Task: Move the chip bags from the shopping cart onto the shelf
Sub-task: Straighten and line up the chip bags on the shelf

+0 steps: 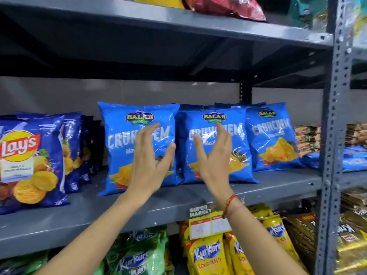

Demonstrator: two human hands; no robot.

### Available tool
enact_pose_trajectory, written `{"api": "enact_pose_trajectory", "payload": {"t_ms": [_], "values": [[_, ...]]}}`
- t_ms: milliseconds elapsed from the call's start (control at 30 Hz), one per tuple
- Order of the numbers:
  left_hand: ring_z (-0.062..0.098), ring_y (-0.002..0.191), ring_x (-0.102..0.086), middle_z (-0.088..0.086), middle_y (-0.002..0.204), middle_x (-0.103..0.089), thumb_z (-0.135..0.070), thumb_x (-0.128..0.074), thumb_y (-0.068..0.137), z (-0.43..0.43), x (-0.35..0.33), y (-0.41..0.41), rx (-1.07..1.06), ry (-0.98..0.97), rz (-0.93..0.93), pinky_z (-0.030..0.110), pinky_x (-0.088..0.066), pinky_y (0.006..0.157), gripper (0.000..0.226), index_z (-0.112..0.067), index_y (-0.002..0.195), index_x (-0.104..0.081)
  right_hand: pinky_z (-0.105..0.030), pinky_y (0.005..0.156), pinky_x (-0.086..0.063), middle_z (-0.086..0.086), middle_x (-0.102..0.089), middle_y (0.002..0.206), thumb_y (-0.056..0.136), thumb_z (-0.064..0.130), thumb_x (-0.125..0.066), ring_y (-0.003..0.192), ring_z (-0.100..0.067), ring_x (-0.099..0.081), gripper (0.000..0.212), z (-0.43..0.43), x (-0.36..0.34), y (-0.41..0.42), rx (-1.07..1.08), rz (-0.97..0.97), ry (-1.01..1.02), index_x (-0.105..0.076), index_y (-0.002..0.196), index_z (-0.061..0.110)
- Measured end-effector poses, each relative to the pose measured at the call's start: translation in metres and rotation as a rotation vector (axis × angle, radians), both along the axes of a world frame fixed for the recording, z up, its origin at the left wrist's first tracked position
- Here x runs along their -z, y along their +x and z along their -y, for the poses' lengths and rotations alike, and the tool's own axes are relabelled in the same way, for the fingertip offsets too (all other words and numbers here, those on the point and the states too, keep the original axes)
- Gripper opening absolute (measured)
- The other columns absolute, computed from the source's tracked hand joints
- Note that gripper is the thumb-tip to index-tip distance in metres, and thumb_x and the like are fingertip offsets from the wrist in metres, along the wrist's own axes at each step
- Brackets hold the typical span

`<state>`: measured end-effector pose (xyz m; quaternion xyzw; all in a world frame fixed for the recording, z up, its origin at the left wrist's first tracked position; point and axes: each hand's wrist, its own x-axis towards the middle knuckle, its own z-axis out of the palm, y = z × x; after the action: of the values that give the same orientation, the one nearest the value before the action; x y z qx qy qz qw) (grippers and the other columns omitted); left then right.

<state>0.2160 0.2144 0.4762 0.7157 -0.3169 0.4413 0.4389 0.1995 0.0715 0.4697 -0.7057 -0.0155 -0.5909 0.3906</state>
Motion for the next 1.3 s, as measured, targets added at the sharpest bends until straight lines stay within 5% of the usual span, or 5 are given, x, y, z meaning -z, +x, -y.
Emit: {"api": "enact_pose_trajectory", "payload": {"t_ms": [500,733,967,1167,1300], "values": [[0.026,0.139,-0.026,0.004,0.156,-0.02,-0.048,-0.049,0.089,0.102,0.009,0.04,0.327,-0.325,-1.035,0.042,-0.024,0.109,0.075,-0.017,0.148,-0.015,-0.043,0.11,-0.027,-0.009,-0.033,0.153,0.089,0.062,-0.038,0.139,-0.029,-0.032,0.077,0.127,0.008,0.015,-0.334,-0.545,0.484,-0.026,0.147,0.013],[0.023,0.134,-0.035,0.003,0.149,-0.035,-0.046,-0.053,0.087,0.114,0.01,0.038,0.4,-0.434,-0.966,0.036,-0.028,0.102,0.064,-0.015,0.141,-0.037,-0.042,0.113,-0.028,-0.008,-0.036,0.152,0.071,0.078,-0.049,0.139,-0.027,-0.035,0.103,0.133,0.002,0.026,-0.406,-0.36,0.583,-0.032,0.145,0.008],[0.011,0.109,-0.042,-0.011,0.127,-0.046,-0.037,-0.052,0.091,0.119,0.014,0.033,0.371,-0.441,-0.825,0.027,-0.031,0.089,0.051,-0.014,0.135,-0.041,-0.038,0.095,-0.048,-0.007,-0.067,0.121,0.084,0.057,-0.054,0.105,-0.019,-0.063,0.054,0.134,-0.002,0.043,-0.451,-0.283,0.519,-0.062,0.115,0.014],[0.025,0.14,-0.026,0.003,0.155,-0.024,-0.056,-0.051,0.085,0.118,0.021,0.043,0.241,-0.33,-0.927,0.043,-0.026,0.112,0.083,-0.014,0.147,-0.016,-0.051,0.107,-0.041,-0.01,-0.058,0.133,0.042,0.096,-0.046,0.125,-0.028,-0.052,0.124,0.145,0.013,0.062,-0.362,-0.341,0.447,-0.05,0.132,0.01],[0.028,0.139,-0.028,0.006,0.153,-0.028,-0.061,-0.049,0.083,0.116,0.023,0.04,0.202,-0.299,-0.939,0.046,-0.027,0.113,0.085,-0.011,0.146,-0.02,-0.048,0.114,-0.029,-0.012,-0.044,0.145,0.079,0.069,-0.048,0.137,-0.03,-0.035,0.087,0.132,0.002,0.043,-0.315,-0.389,0.442,-0.038,0.141,0.009]]}}
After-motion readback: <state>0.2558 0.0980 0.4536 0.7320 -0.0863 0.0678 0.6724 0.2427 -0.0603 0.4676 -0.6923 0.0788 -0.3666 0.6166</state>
